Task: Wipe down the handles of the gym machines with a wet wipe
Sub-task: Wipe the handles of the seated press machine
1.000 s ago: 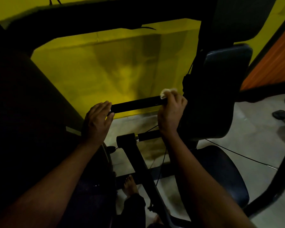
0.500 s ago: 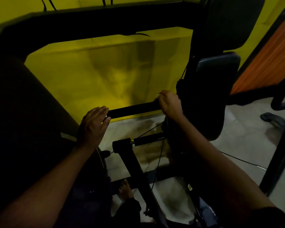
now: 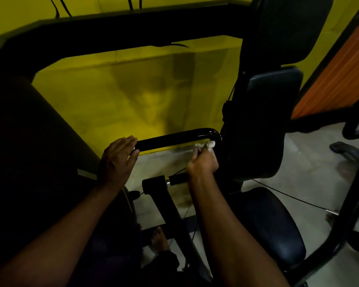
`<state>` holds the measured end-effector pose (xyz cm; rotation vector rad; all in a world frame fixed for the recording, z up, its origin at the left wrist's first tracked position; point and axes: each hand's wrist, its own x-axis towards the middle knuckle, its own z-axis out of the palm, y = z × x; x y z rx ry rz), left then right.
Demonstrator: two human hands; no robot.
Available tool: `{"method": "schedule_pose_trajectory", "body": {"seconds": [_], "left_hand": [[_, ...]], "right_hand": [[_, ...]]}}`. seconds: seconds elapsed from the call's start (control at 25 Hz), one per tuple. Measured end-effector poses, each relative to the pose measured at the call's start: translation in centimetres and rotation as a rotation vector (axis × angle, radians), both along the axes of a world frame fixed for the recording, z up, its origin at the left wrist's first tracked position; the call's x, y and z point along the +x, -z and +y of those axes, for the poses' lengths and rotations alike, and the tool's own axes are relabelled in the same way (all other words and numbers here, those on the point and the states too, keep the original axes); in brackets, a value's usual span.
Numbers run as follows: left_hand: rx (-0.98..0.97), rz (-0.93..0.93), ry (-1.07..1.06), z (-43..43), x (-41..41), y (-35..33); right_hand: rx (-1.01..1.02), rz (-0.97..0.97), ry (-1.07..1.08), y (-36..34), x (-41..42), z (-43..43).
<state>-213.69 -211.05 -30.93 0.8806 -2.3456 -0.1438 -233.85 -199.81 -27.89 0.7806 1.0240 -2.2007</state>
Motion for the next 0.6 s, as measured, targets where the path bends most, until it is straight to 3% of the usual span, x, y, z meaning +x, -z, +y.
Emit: {"method": "schedule_pose_trajectory", "body": {"seconds": [0.08,0.44,0.6], "left_hand": [[0.005,0.005,0.001,0.0,0.0,0.0],[0.011,0.020,-0.001,0.2,-0.3,-0.1],[0.031,0.022,-0.022,0.2,-0.3,0.0]], "right_hand": [[-0.223,-0.158,0.060,-0.5,-1.0,-0.5],[-0.327,-0.172,-0.181,-0.7,0.3,0.7],[-0.217,-0.070,-0.193,-1.2,0.2,0.3]]}}
